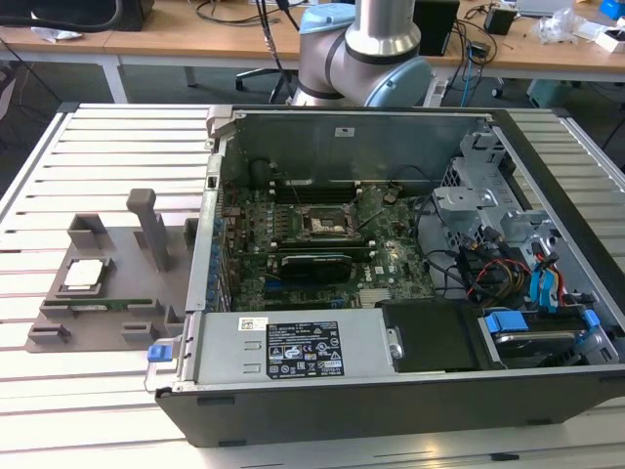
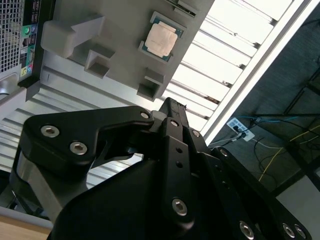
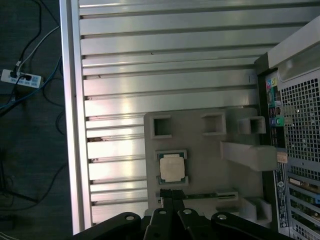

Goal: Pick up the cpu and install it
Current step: 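Pick up the cpu and move it towards the insertion slot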

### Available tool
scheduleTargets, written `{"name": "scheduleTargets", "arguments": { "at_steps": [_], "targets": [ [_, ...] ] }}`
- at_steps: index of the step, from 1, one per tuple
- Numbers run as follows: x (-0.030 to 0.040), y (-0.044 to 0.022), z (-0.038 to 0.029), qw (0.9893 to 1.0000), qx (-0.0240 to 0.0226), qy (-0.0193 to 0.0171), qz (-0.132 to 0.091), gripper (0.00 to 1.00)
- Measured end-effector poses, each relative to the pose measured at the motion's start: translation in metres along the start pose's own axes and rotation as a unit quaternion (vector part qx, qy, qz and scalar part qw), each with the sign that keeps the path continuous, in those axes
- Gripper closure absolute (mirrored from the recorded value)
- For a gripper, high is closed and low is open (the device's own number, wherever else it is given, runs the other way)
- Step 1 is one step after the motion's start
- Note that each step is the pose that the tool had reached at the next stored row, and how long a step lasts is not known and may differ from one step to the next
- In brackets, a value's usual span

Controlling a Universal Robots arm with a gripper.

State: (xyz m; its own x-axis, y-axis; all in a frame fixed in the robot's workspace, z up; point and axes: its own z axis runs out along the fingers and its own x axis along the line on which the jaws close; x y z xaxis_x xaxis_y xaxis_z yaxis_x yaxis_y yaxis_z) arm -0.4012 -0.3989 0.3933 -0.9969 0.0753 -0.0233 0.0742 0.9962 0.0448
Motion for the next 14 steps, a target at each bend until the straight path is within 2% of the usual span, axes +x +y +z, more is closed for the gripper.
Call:
{"name": "scheduleTargets", "arguments": {
  "at_steps": [10,11,13,14],
  "targets": [
    [0.0006,0.0,0.0,1.0,0.0,0.0,0.0,0.89],
    [0.0007,0.0,0.0,1.0,0.0,0.0,0.0,0.76],
    [0.0008,-0.0001,0.0,1.0,0.0,0.0,0.0,0.64],
    [0.0009,-0.0001,0.0,1.0,0.0,0.0,0.0,0.52]
  ]
}}
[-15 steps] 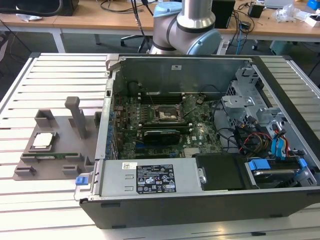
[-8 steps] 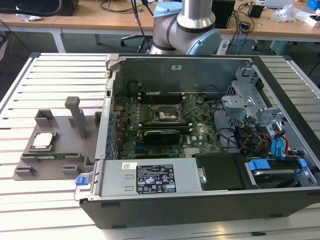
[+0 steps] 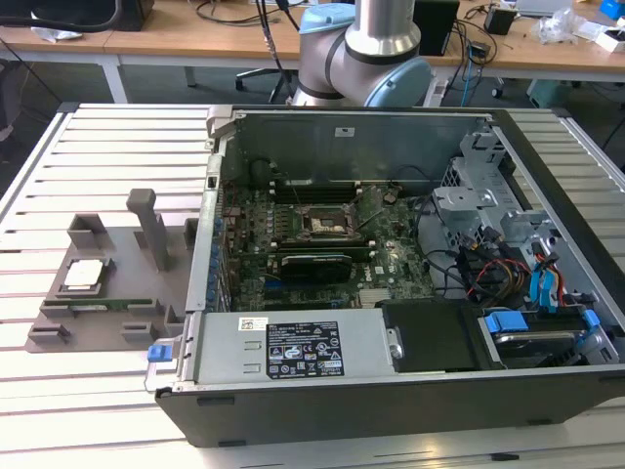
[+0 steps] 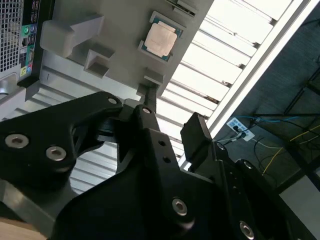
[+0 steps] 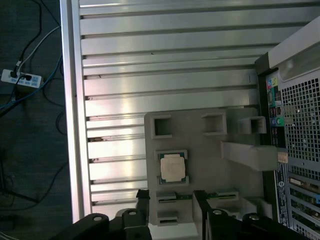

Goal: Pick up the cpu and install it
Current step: 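Pick up the cpu and move it towards the insertion slot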

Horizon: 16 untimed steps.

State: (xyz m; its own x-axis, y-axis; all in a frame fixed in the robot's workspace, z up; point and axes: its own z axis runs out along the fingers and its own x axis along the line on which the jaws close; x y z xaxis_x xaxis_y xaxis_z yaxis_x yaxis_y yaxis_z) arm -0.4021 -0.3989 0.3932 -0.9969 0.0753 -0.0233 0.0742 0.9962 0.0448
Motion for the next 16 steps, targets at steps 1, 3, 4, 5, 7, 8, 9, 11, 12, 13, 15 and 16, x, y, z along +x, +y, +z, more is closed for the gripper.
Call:
{"name": "scheduleTargets", "arguments": {
  "at_steps": [1,3,4,5,7,8,9,11,12,13,15,16],
  "targets": [
    [0.0001,0.0,0.0,1.0,0.0,0.0,0.0,0.52],
    [0.0002,0.0,0.0,1.0,0.0,0.0,0.0,0.46],
    [0.0003,0.0,0.0,1.0,0.0,0.0,0.0,0.46],
    [0.0004,0.0001,0.0,1.0,0.0013,-0.0001,0.0,0.46],
    [0.0003,0.0,0.0,0.9999,0.0139,-0.001,0.0,0.46],
    [0.0003,0.0,0.0,0.9998,0.0209,-0.0016,-0.001,0.46],
    [0.0003,0.0,0.0,0.9997,0.0224,-0.0016,-0.003,0.46],
    [0.0003,0.0,0.0001,0.9996,0.022,-0.0013,-0.019,0.46],
    [0.0003,0.0001,0.0001,0.9994,0.0218,-0.0011,-0.027,0.46],
    [0.0003,0.0001,0.0001,0.9993,0.0219,-0.001,-0.029,0.46],
    [0.0003,0.0,0.0,0.9993,0.022,-0.001,-0.03,0.46],
    [0.0003,0.0,0.0,0.9993,0.0219,-0.001,-0.03,0.46]
  ]
}}
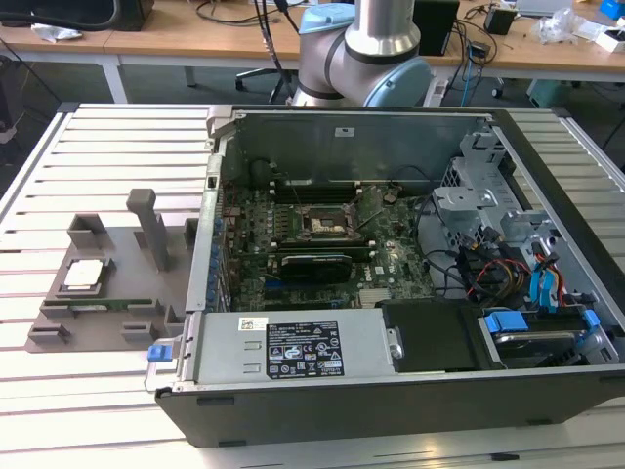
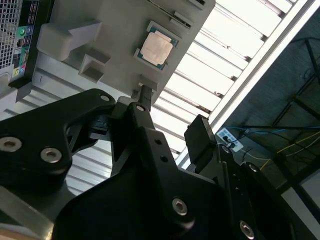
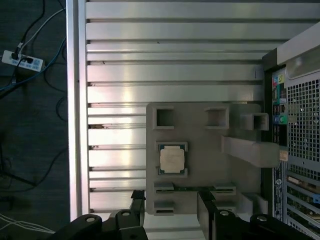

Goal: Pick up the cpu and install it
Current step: 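Pick up the cpu and move it towards the insertion slot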

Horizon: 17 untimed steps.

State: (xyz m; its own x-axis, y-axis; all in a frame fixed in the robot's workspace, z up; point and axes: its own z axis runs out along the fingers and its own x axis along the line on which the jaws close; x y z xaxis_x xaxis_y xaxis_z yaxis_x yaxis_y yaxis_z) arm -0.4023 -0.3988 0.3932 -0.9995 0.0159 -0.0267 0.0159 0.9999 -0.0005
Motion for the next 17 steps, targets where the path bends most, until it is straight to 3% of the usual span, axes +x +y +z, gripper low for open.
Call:
{"name": "scheduleTargets", "arguments": {
  "at_steps": [3,6,17],
  "targets": [
    [0.0,0.0,0.0,1.0,0.0,0.0,0.0,0.44],
    [0.0,0.0,0.0,1.0,0.0,0.0,-0.001,0.32],
    [0.0001,0.0,0.0036,1.0,0.0001,0.0,-0.001,0.32]
  ]
}}
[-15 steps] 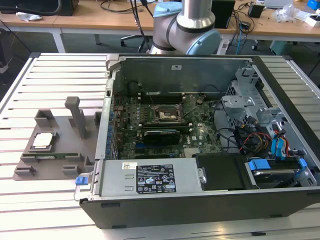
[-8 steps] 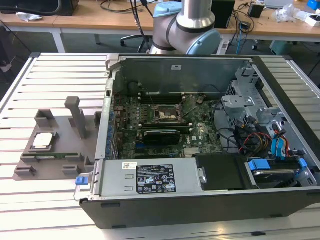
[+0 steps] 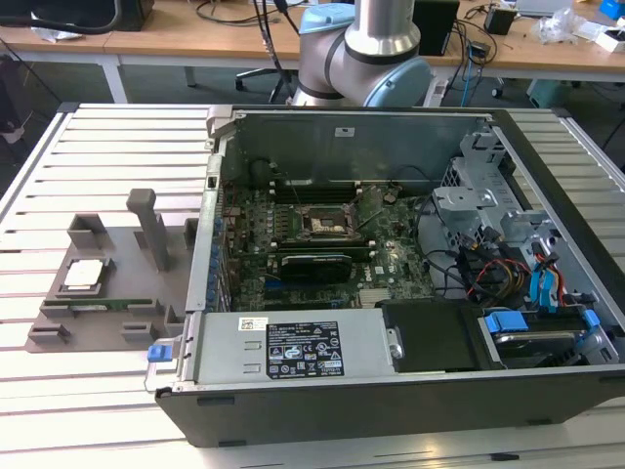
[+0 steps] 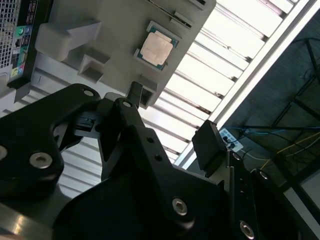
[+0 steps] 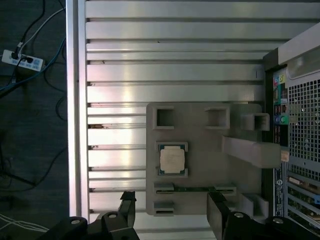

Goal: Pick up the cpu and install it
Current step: 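Pick up the cpu and move it towards the insertion slot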

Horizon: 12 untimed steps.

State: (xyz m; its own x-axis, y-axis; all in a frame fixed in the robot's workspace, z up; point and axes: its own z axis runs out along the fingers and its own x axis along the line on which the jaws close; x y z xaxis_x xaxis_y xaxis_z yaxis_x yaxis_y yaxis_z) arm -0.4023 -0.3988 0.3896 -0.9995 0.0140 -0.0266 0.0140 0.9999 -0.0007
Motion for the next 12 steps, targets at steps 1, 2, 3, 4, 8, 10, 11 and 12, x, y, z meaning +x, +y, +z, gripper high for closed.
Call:
{"name": "scheduleTargets", "arguments": {
  "at_steps": [1,2,3,4,8,10,11,12],
  "targets": [
    [0.0,0.0,0.0011,1.0,0.0,0.0,0.0,0.32],
    [0.0001,0.0,0.0021,1.0,0.0,0.0,0.0,0.32],
    [0.0001,0.0,0.0028,1.0,0.0,0.0,0.0,0.32],
    [0.0001,0.0,0.0034,1.0,0.0,-0.0001,0.0,0.32],
    [0.0001,0.0,0.0062,1.0,0.0,-0.0001,0.0,0.32],
    [0.0002,0.0,0.0071,1.0,0.0,0.0,0.0,0.32],
    [0.0002,0.0,0.0075,1.0,0.0,0.0,0.0,0.32],
    [0.0002,0.0,0.0083,1.0,0.0,0.0,0.0,0.32]
  ]
}}
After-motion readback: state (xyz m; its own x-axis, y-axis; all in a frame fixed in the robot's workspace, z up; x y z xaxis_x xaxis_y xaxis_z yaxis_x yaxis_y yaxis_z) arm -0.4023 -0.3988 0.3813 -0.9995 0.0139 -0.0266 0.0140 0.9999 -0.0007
